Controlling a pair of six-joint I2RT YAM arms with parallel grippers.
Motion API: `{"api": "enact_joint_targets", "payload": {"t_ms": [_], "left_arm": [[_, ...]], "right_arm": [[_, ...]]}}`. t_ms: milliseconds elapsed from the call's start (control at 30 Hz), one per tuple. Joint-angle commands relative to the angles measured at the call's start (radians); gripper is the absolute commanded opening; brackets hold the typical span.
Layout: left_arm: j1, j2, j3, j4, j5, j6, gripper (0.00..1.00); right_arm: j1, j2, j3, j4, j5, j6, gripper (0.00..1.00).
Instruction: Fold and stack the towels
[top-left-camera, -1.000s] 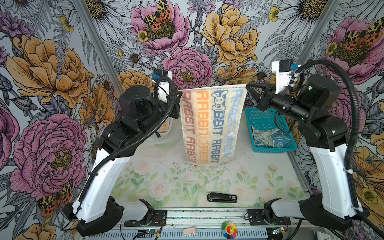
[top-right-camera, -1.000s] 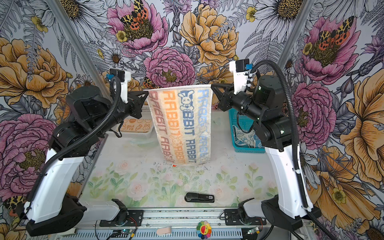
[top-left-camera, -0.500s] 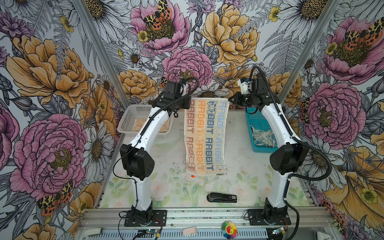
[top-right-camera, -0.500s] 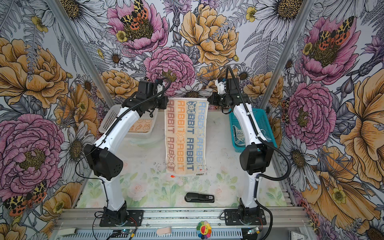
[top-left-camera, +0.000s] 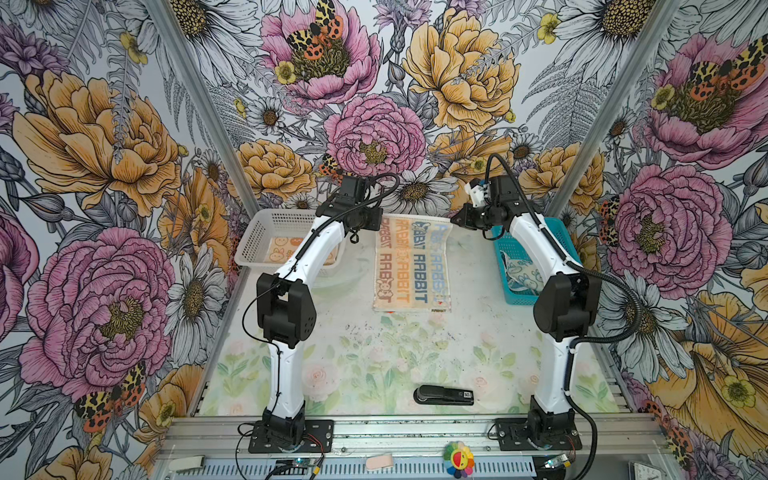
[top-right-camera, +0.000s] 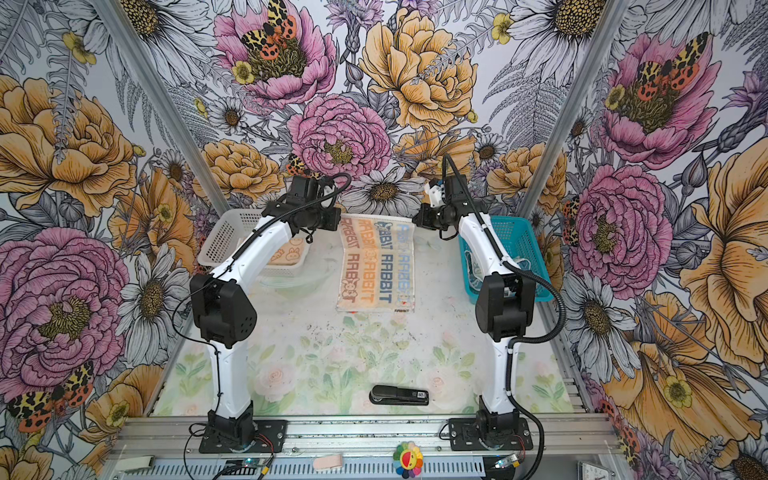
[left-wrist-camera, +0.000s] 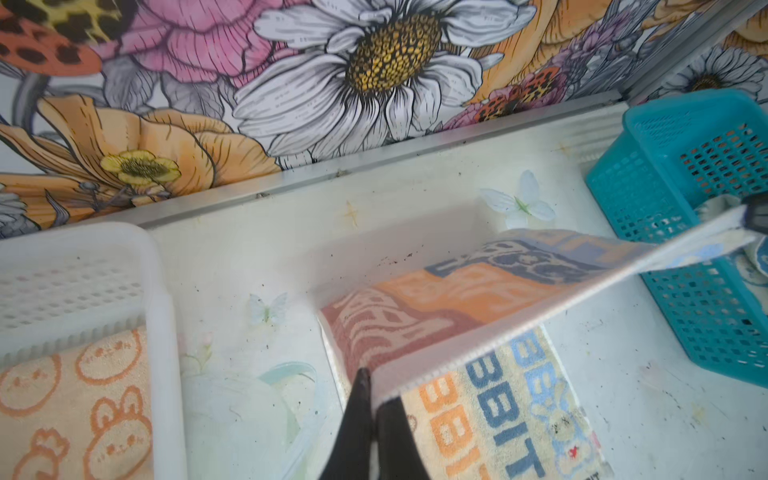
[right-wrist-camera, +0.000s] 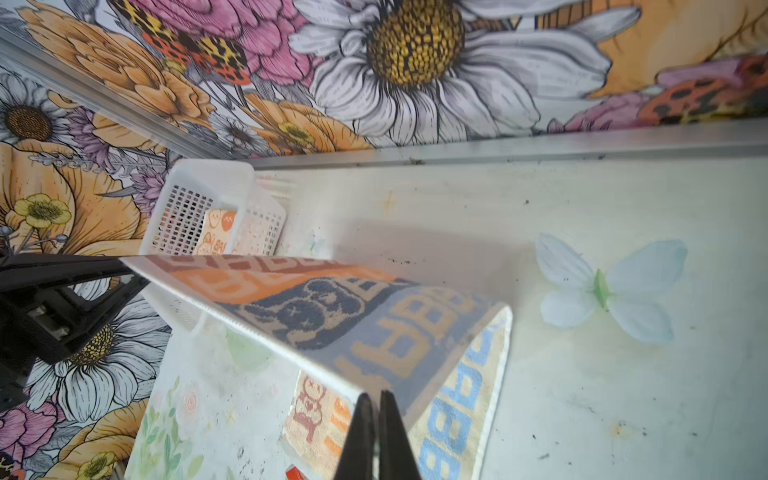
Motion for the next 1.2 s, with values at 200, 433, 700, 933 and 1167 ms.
{"api": "enact_joint_targets", "payload": {"t_ms": [200, 433, 700, 933, 1167], "left_arm": [[0.015, -0.11, -0.383, 0.049, -0.113, -0.097, 0.0], [-0.004, -0.127, -0.411, 0.039, -0.249, -0.017, 0.0], [-0.094, -0.118, -0.246, 0.077, -0.571, 0.289, 0.0], [-0.125, -0.108, -0.331, 0.433, -0.67, 0.613, 0.0], [-0.131, -0.117, -0.428, 0.68, -0.64, 0.759, 0.0]], "right_arm": [[-0.046, -0.138, -0.452, 0.201, 0.072, 0.052, 0.0], [-0.057, -0.176, -0.558, 0.244, 0.076, 0.056, 0.0], [-0.108, -0.192, -0.438, 0.24, 0.034, 0.095, 0.0], [-0.139, -0.135, -0.328, 0.24, -0.008, 0.117, 0.0], [-0.148, -0.109, -0.289, 0.236, -0.044, 0.123, 0.0]]}}
